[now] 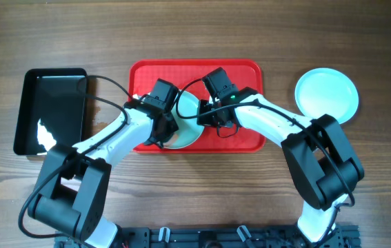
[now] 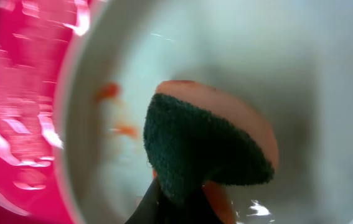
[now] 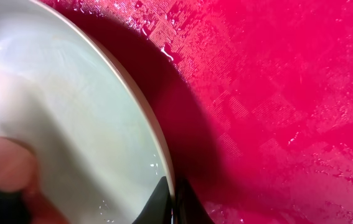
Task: Clean dirty plates on tray and stack at the side
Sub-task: 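Keep scrubbing the plate with the left gripper's sponge, then lift the scrubbed plate by its rim with the right gripper, then carry the plate right and lower it onto the plate stack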
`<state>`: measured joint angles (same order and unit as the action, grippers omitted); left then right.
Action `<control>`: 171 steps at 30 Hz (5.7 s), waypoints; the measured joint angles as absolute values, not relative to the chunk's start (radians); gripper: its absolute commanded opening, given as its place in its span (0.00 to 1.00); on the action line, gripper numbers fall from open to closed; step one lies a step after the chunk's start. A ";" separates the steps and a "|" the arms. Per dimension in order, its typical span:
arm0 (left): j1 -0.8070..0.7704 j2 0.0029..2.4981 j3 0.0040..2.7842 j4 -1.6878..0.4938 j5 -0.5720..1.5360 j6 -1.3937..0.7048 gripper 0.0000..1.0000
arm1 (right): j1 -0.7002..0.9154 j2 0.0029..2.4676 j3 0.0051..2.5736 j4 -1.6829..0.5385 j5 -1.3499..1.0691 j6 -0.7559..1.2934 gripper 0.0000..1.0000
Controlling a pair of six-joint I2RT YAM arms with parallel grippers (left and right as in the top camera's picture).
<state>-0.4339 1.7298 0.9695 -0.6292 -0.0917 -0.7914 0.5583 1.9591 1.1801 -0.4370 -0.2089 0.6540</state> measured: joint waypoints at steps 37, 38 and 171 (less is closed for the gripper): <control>-0.435 1.491 0.966 -0.476 -0.342 -0.693 0.04 | 0.559 1.960 1.180 -0.432 -0.209 0.655 0.04; -0.435 1.489 0.966 -0.479 -0.300 -0.693 0.04 | 0.559 1.960 1.180 -0.432 -0.209 0.655 0.04; -0.400 1.676 1.026 -0.472 0.052 -0.625 0.04 | 0.780 1.825 1.761 -1.322 1.131 0.452 0.04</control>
